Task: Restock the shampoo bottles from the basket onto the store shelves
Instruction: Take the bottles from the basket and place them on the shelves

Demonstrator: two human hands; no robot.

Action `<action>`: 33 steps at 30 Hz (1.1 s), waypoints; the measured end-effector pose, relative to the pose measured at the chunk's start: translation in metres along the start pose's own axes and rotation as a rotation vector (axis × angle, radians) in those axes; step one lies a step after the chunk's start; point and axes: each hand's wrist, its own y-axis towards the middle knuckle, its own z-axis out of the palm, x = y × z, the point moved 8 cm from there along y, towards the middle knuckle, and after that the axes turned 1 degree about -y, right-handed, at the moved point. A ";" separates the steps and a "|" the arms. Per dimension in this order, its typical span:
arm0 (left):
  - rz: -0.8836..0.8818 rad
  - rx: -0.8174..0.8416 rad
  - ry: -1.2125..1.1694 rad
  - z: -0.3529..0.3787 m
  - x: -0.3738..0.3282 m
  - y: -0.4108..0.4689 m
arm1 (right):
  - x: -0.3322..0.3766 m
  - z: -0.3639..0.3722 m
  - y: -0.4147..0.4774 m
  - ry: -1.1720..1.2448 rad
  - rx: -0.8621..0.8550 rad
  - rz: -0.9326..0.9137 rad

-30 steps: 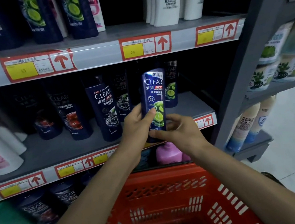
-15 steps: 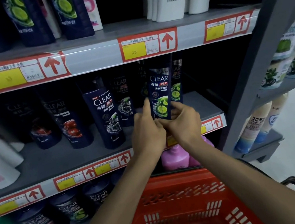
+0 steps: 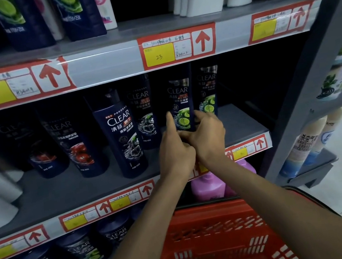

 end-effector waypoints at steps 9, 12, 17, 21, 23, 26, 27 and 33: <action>-0.001 0.047 -0.024 0.003 0.010 0.006 | -0.003 0.003 -0.006 0.006 0.118 0.054; 0.027 0.086 0.033 -0.004 0.008 -0.002 | -0.005 -0.009 -0.014 -0.030 0.185 0.064; 0.156 0.127 0.283 -0.019 -0.003 -0.029 | -0.002 -0.044 -0.029 -0.140 0.305 0.030; 0.237 0.153 0.422 -0.032 -0.012 -0.060 | 0.006 -0.074 -0.050 -0.200 0.344 -0.020; 0.276 0.163 0.508 -0.037 -0.012 -0.079 | 0.008 -0.086 -0.065 -0.213 0.362 -0.040; 0.318 0.138 0.591 -0.043 -0.007 -0.106 | 0.005 -0.098 -0.089 -0.248 0.403 -0.063; 0.314 0.124 0.597 -0.044 -0.003 -0.115 | 0.003 -0.102 -0.097 -0.263 0.411 -0.073; 0.292 0.198 0.776 -0.034 0.029 -0.166 | -0.027 -0.121 -0.150 -0.475 0.490 -0.193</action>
